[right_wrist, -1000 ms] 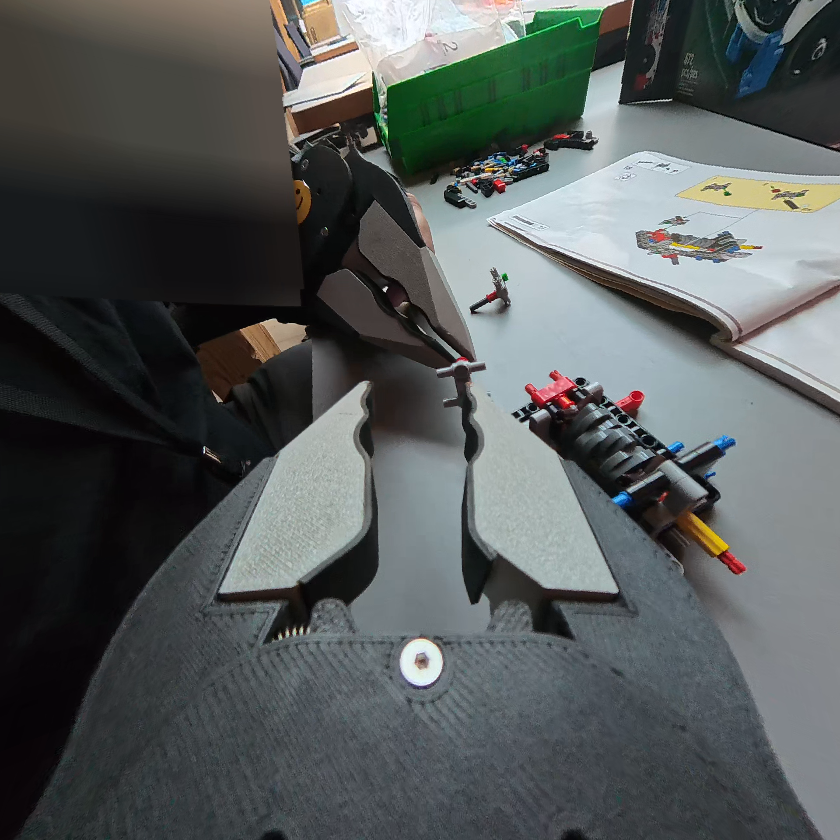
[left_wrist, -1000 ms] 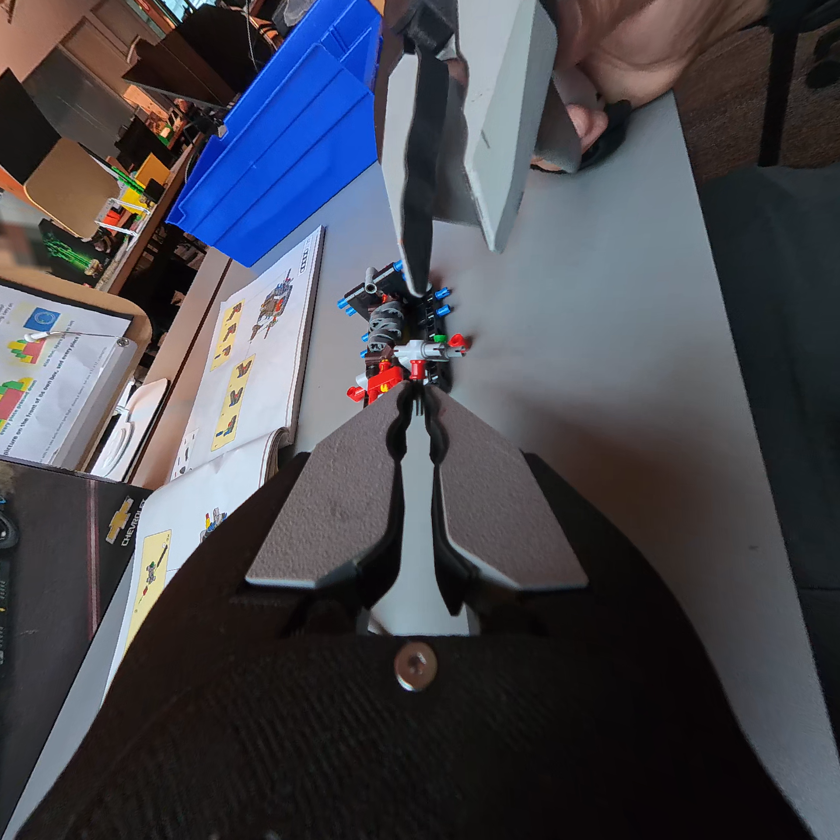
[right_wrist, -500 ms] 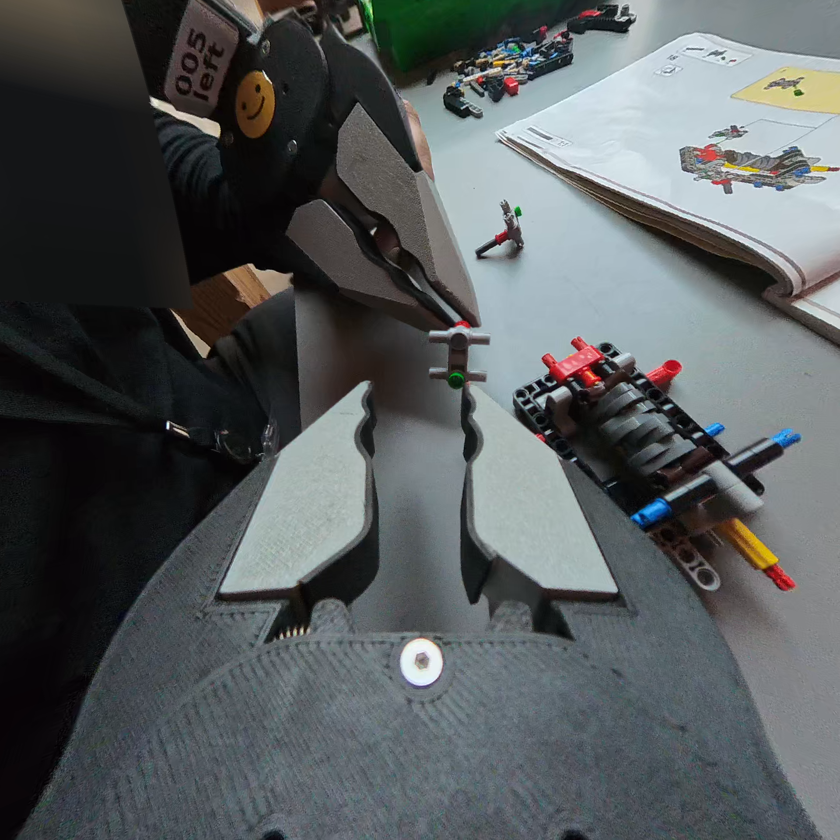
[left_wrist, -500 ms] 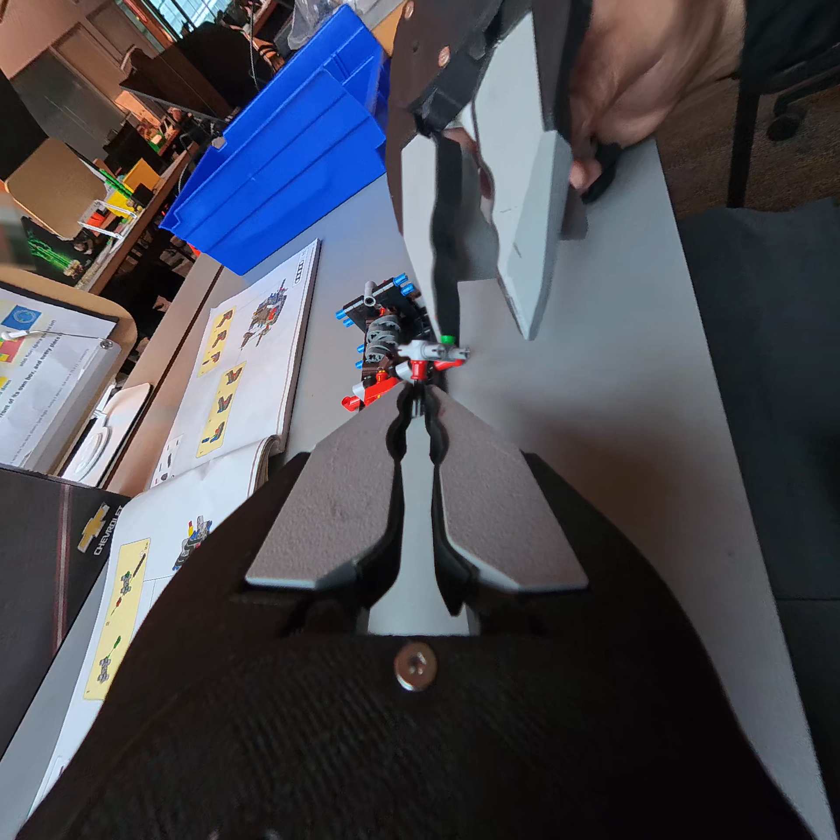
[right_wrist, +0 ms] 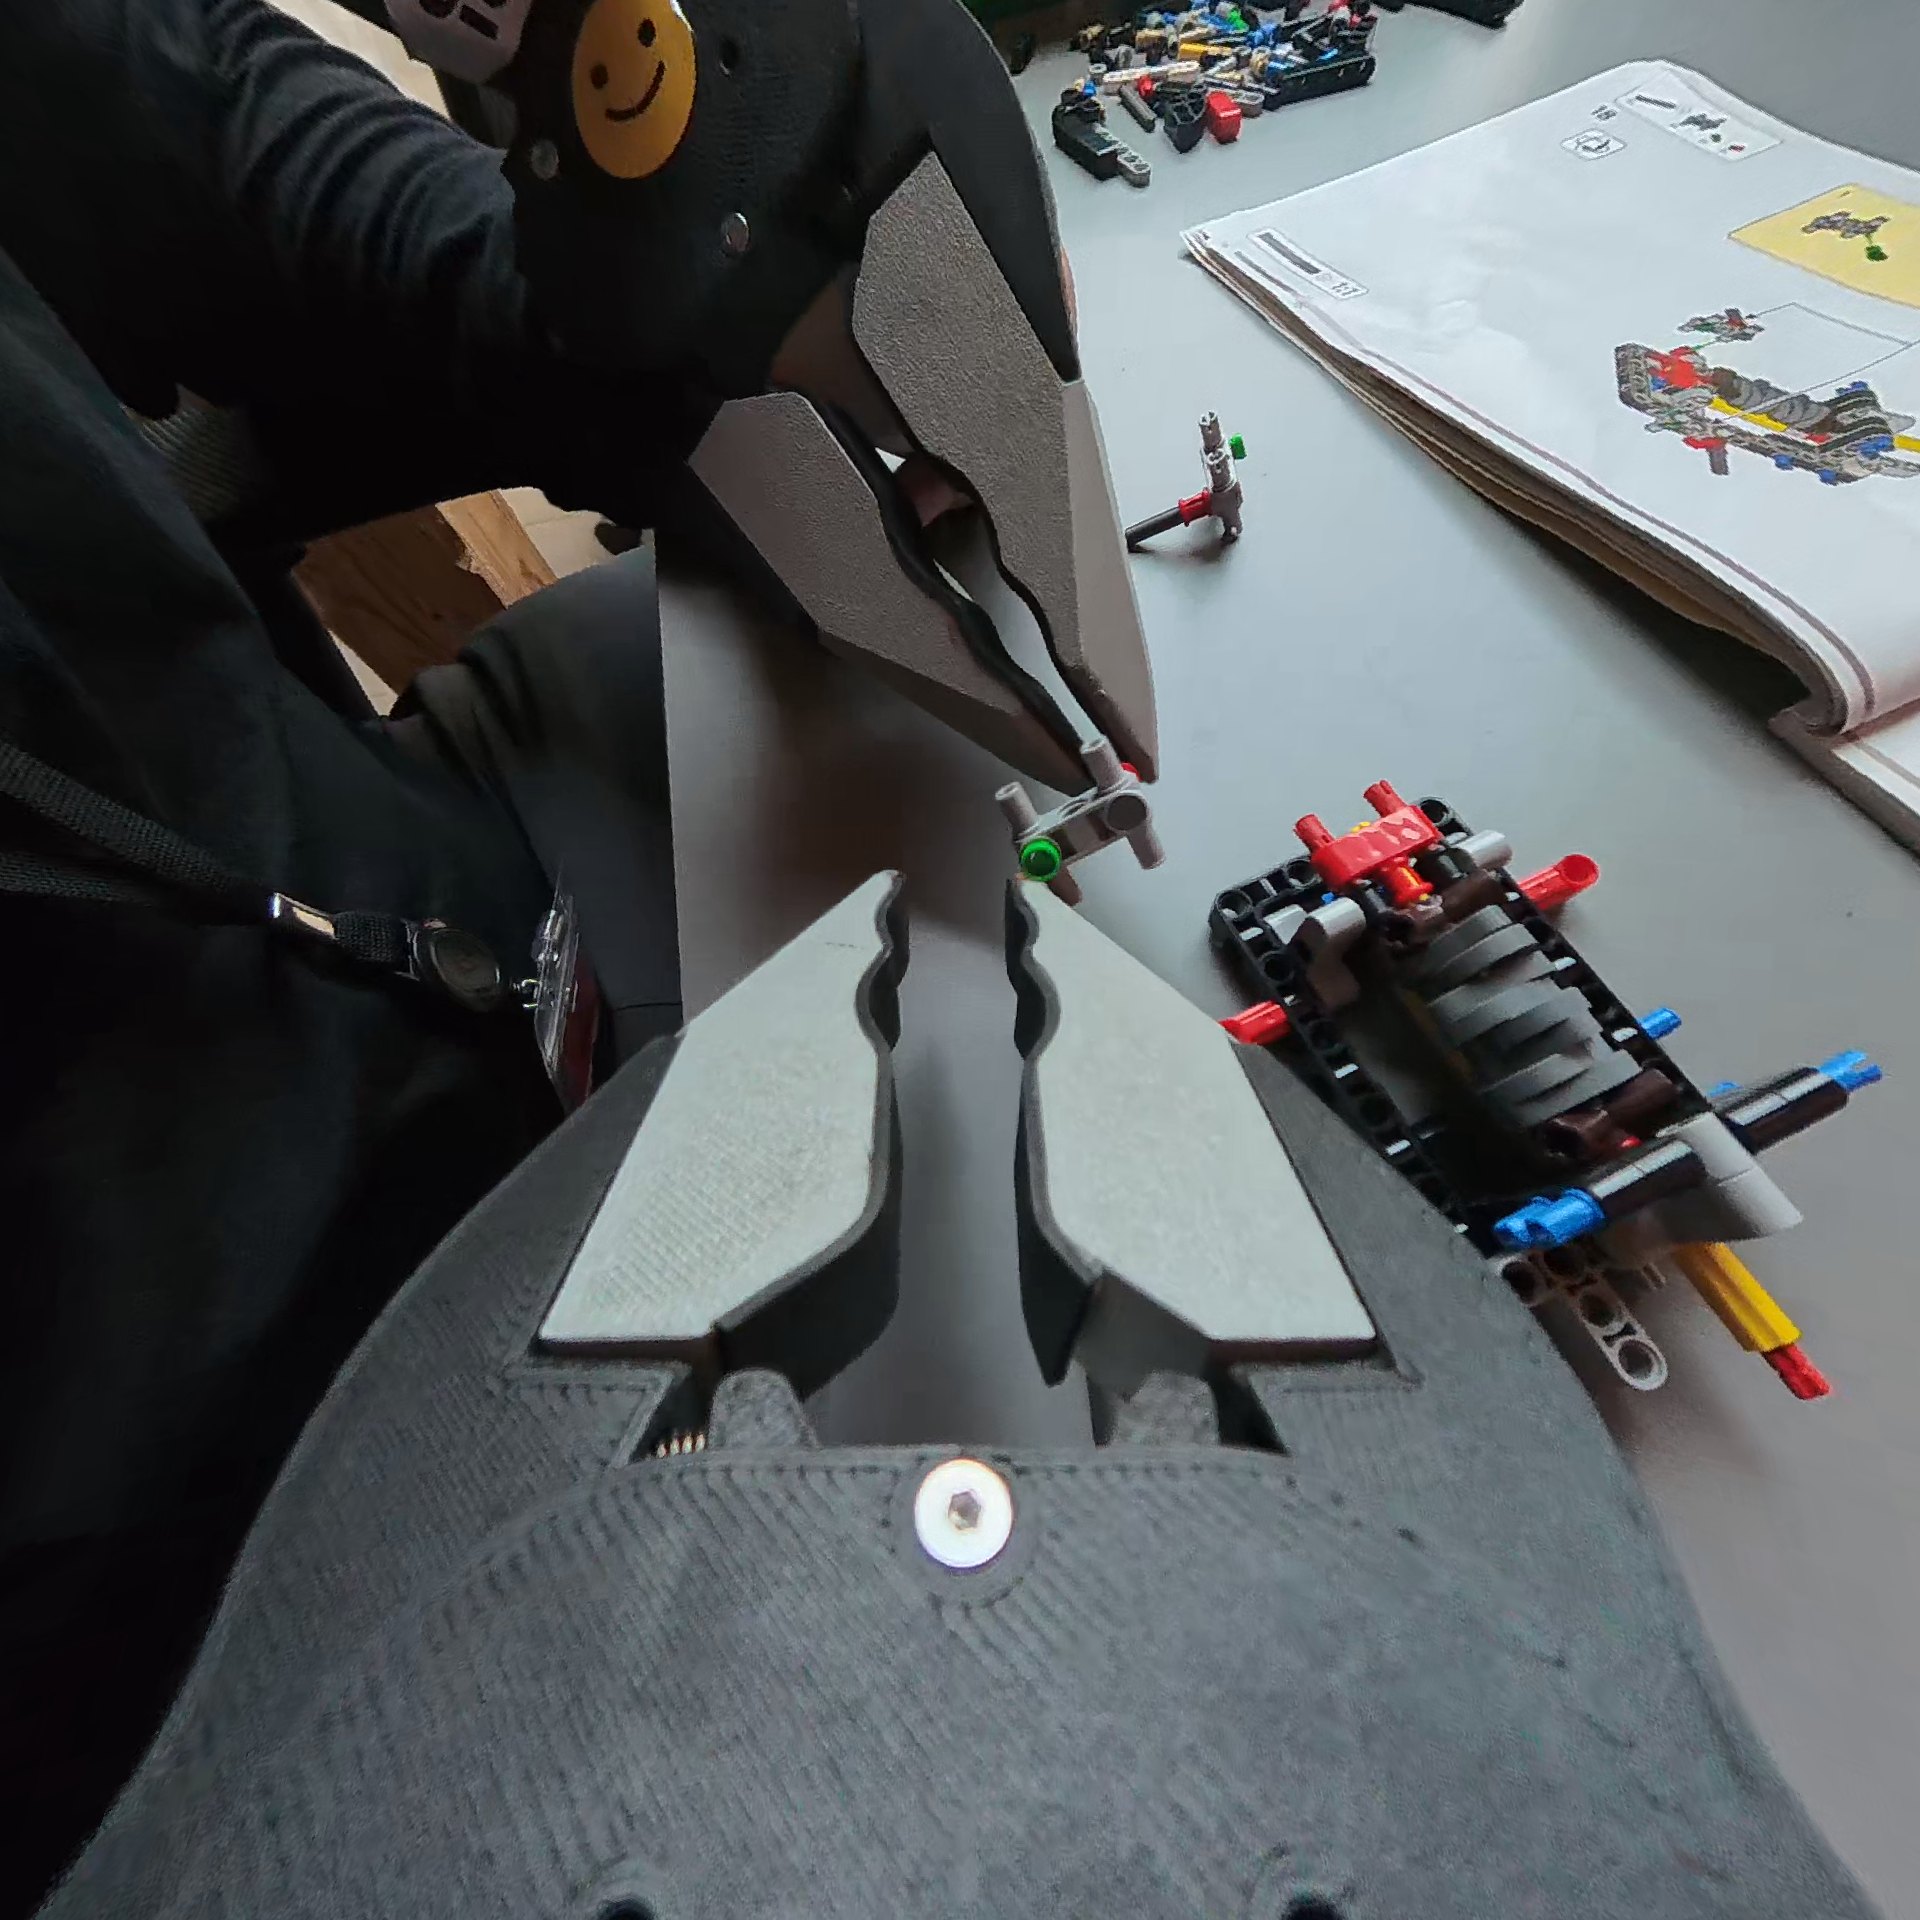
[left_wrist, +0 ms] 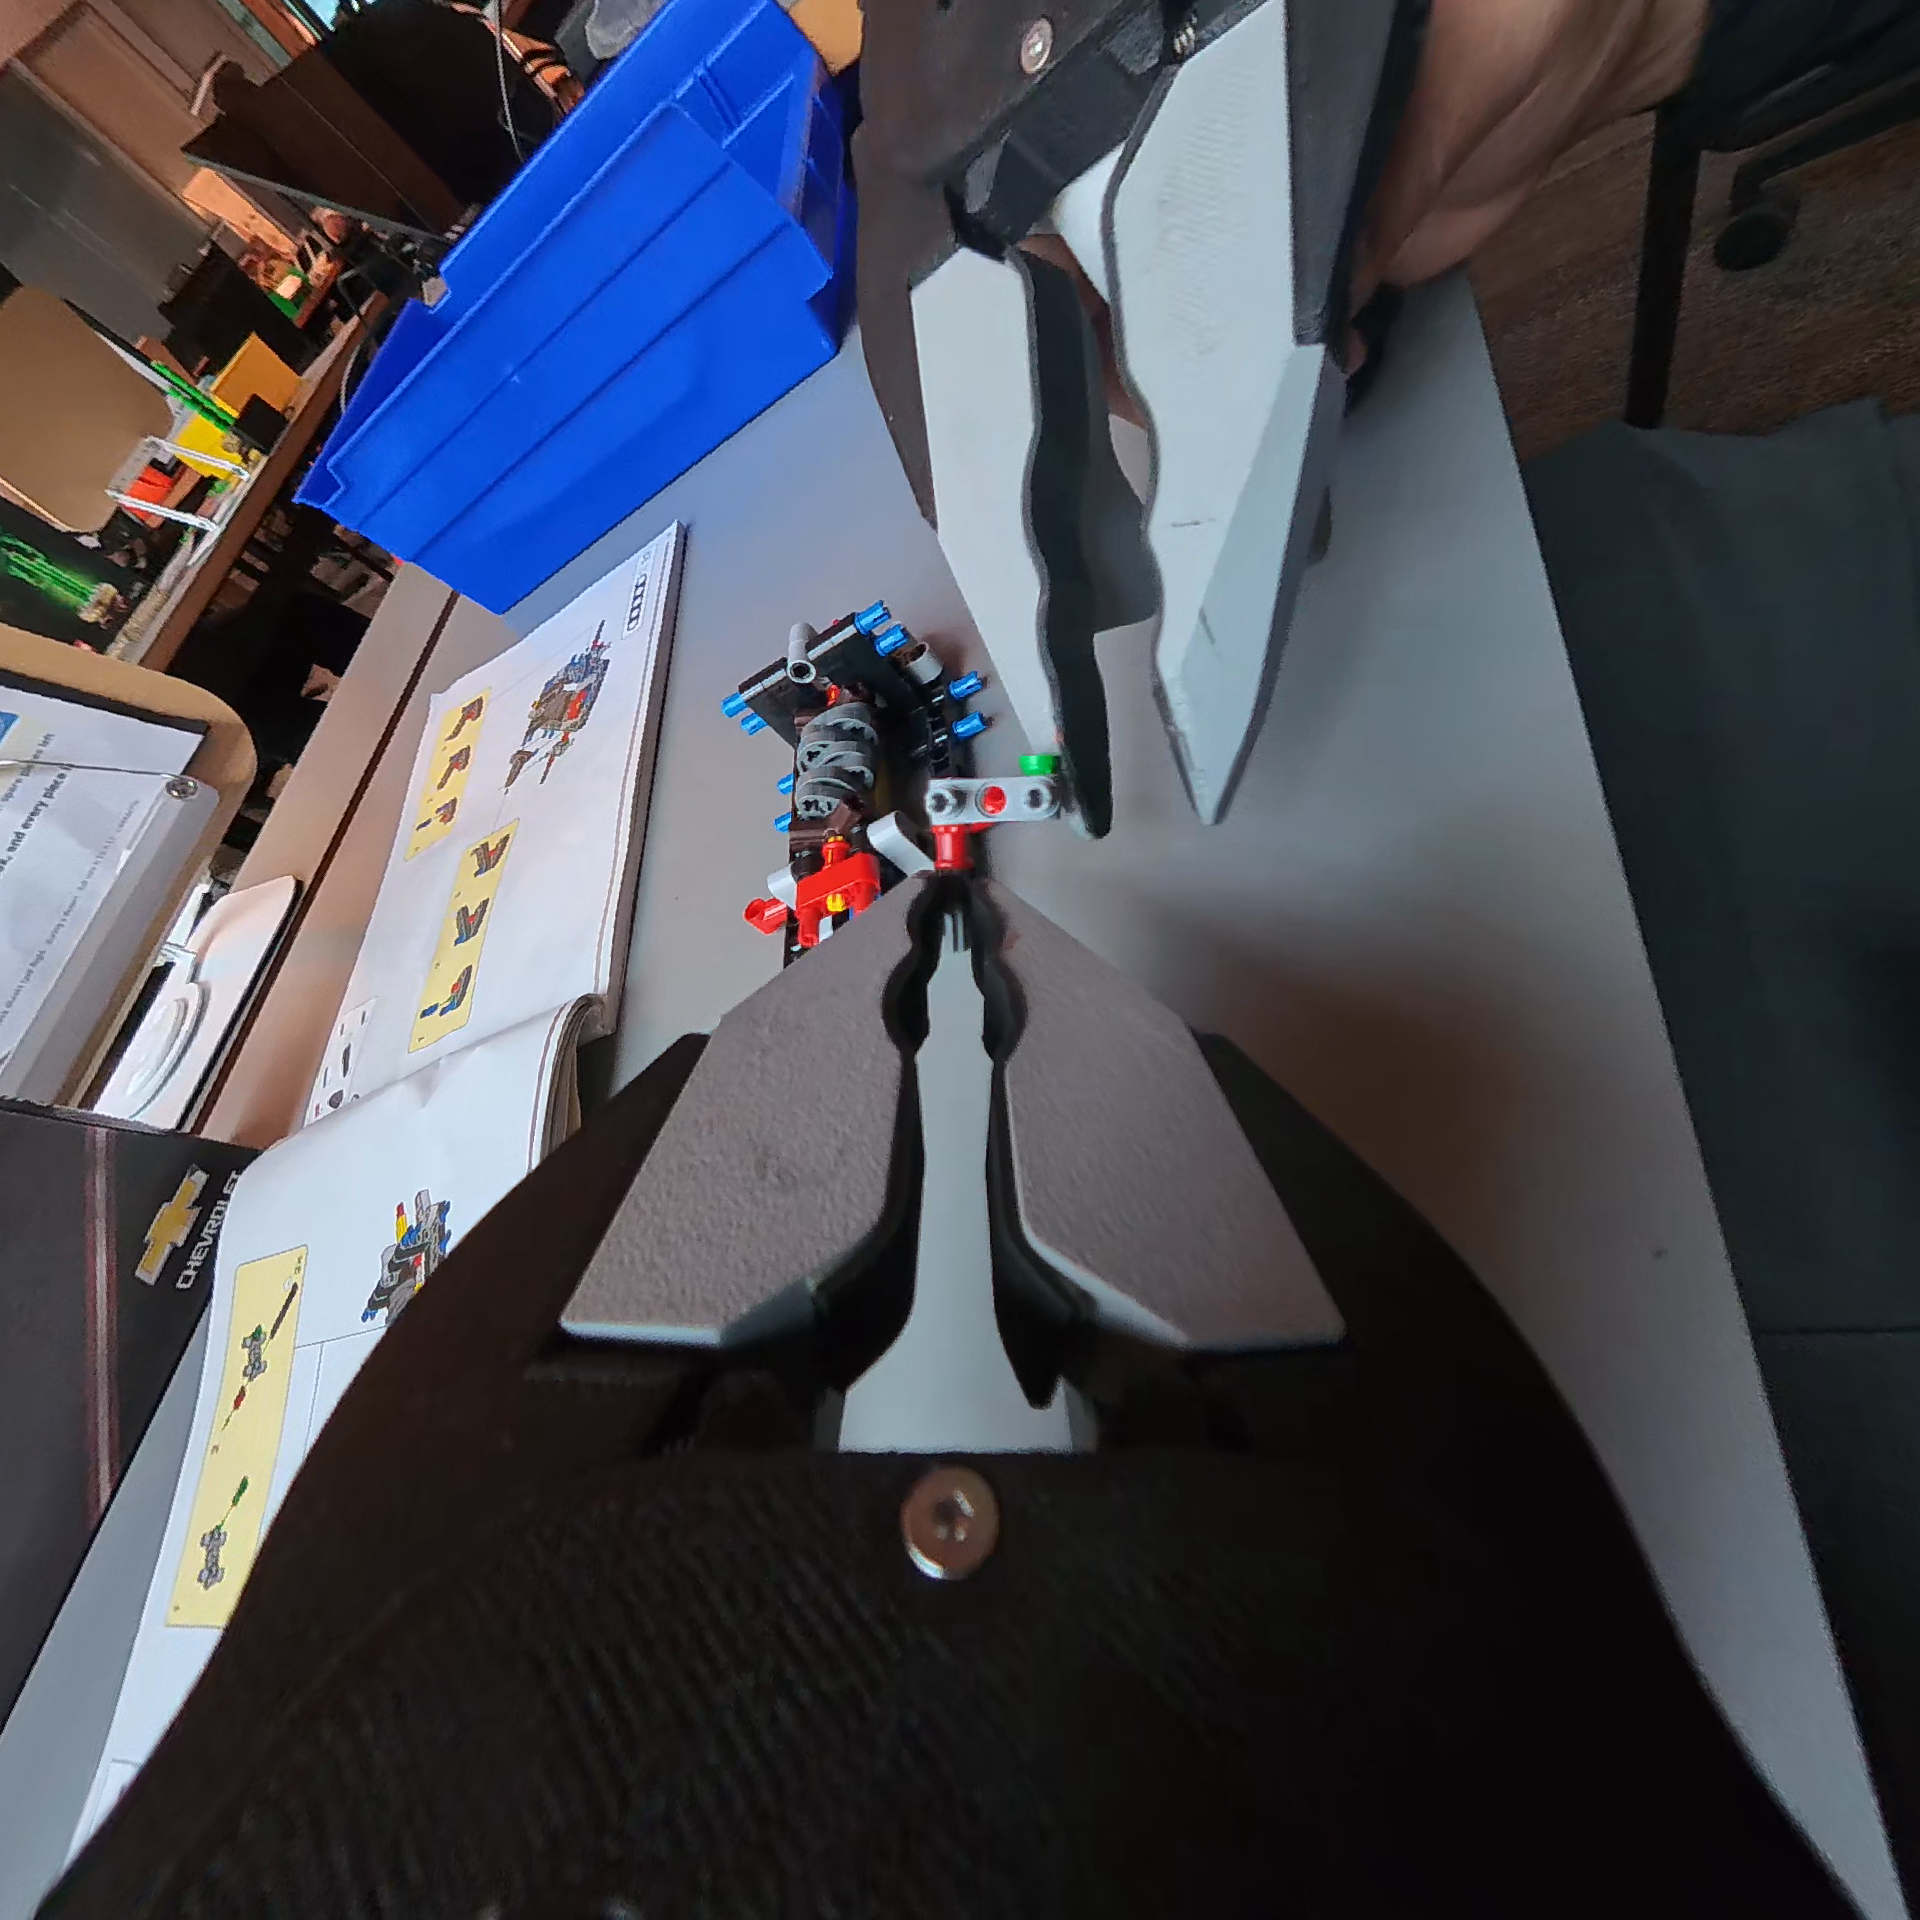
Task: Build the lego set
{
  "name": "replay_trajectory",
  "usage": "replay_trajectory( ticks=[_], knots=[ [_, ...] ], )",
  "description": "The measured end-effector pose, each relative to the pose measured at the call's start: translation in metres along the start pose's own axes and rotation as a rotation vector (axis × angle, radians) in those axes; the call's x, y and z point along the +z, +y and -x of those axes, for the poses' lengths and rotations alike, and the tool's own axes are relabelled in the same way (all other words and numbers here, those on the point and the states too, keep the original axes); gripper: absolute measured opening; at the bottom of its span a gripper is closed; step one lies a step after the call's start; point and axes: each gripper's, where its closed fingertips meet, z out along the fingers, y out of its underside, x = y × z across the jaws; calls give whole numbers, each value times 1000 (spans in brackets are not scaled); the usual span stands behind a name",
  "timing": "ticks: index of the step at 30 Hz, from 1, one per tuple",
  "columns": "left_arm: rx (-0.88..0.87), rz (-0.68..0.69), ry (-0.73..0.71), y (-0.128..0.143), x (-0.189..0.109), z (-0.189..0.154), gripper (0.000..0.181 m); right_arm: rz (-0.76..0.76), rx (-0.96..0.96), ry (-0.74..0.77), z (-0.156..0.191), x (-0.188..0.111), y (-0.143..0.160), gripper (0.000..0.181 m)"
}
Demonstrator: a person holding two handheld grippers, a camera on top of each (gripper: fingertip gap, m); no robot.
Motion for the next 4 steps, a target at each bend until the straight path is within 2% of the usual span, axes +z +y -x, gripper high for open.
replay_trajectory(
  ticks=[4],
  knots=[
    [17, 6, 14, 1, 1, -3, 2, 9, -56, 38, 1, 0, 1, 12]
  ],
)
